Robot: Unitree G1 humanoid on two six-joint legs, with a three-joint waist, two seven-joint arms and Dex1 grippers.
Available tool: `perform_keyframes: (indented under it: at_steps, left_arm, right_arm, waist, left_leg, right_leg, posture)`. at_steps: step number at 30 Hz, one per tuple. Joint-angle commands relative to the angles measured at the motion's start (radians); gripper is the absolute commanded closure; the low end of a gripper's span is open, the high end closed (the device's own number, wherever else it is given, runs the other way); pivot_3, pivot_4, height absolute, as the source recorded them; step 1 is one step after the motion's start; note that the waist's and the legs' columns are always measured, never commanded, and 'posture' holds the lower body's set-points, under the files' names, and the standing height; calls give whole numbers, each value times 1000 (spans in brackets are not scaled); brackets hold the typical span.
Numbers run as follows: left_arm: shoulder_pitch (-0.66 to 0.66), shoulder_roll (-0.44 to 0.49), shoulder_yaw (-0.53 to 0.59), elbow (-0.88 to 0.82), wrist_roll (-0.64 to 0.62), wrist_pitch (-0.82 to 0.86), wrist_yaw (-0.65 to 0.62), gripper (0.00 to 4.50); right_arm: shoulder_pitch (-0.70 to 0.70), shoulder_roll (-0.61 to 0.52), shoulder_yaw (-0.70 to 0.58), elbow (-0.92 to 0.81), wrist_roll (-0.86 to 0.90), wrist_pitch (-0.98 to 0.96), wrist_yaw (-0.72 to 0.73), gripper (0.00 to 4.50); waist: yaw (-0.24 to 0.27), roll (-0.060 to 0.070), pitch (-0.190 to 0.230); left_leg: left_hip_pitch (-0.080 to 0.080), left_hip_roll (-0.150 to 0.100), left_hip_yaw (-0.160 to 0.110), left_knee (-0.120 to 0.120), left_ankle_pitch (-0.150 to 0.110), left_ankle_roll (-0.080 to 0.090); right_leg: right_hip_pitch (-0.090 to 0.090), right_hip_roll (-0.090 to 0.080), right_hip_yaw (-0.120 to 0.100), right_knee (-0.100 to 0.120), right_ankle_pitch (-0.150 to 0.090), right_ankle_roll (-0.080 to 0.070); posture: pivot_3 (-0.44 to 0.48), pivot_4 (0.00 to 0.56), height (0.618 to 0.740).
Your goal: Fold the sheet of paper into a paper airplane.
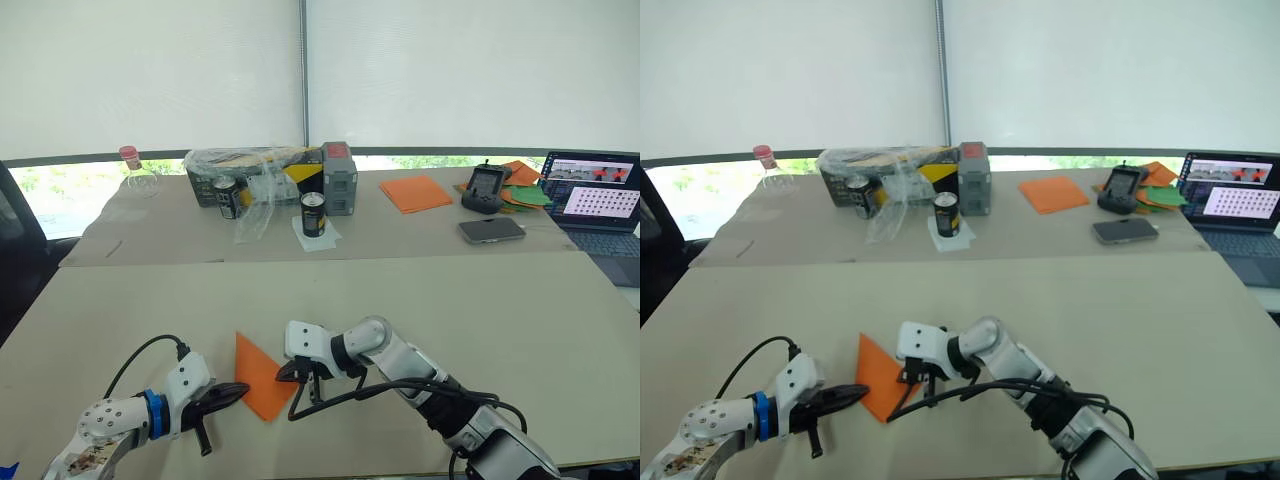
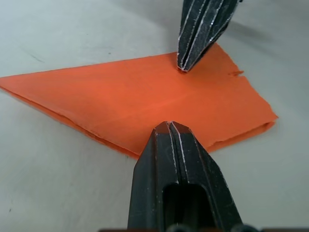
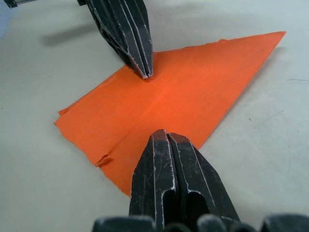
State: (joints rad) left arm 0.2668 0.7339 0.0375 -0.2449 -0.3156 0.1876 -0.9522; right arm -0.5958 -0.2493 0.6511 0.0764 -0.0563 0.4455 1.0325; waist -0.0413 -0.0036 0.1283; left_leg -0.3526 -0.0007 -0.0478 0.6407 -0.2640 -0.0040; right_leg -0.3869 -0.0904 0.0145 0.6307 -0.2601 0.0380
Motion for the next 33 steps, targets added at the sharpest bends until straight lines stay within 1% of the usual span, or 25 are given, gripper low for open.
perform_keyframes:
  at_steps: [1,5,9,11,14,16,18,23,27,33]
  left_arm:
    - [56,9,-22,38,11,-1,-32,4477]
    - [77,-9,5,74,11,-60,-27,4477]
    - [78,-62,91,99,-73,-102,-18,4477]
    - [44,-99,148,110,-149,-69,6,4477]
    - [-80,-154,234,86,-305,43,86,4477]
    - [-139,-170,247,69,-343,93,113,4477]
    - [-181,-173,229,58,-342,120,118,4477]
    - [-237,-181,172,72,-300,135,111,4477]
    - [-199,-174,112,98,-220,85,72,4477]
    - [-141,-188,69,157,-139,23,60,4477]
  right_arm:
    - [23,-27,37,77,-47,24,-4,4500]
    - [22,-26,37,80,-46,22,-6,4500]
    - [21,-25,35,83,-46,20,-8,4500]
    - [20,-24,35,87,-45,18,-8,4500]
    - [18,-21,36,92,-46,16,-8,4500]
    - [16,-20,35,95,-47,15,-8,4500]
    - [16,-19,35,97,-48,15,-9,4500]
    - [17,-19,32,97,-50,21,-15,4500]
    - [22,-22,29,89,-51,29,-22,4500]
    - [24,-24,27,83,-52,33,-26,4500]
  waist:
    - [0,0,0]
    - [0,0,0]
    - [0,0,0]
    - [0,-1,1]
    - [7,-5,3]
    - [11,-8,3]
    - [9,-10,2]
    - [-1,-8,3]
    - [0,-8,3]
    - [2,-7,4]
  left_leg:
    - [0,0,0,0,0,0]
    - [0,0,0,0,0,0]
    - [0,0,0,0,0,0]
    - [0,1,0,0,0,0]
    - [0,1,-2,0,0,0]
    - [0,1,-5,1,0,0]
    - [0,1,-5,1,0,0]
    - [-2,-1,-2,0,0,0]
    - [-2,-1,-3,0,0,0]
    - [-1,0,-3,0,0,0]
  right_leg:
    - [0,0,0,0,0,0]
    - [0,0,0,0,0,0]
    - [0,0,0,0,0,0]
    - [0,0,-1,0,0,0]
    - [-1,1,-2,1,0,0]
    - [-1,1,-5,1,0,0]
    - [0,2,-4,1,0,-1]
    - [0,1,-1,1,0,0]
    - [0,1,-1,1,0,-1]
    - [0,1,-1,1,0,-1]
  posture:
    - [0,150,740]
    - [0,150,740]
    - [0,150,740]
    - [0,150,740]
    - [0,150,740]
    - [0,150,740]
    - [0,150,740]
    - [0,150,740]
    - [0,150,740]
    - [0,150,740]
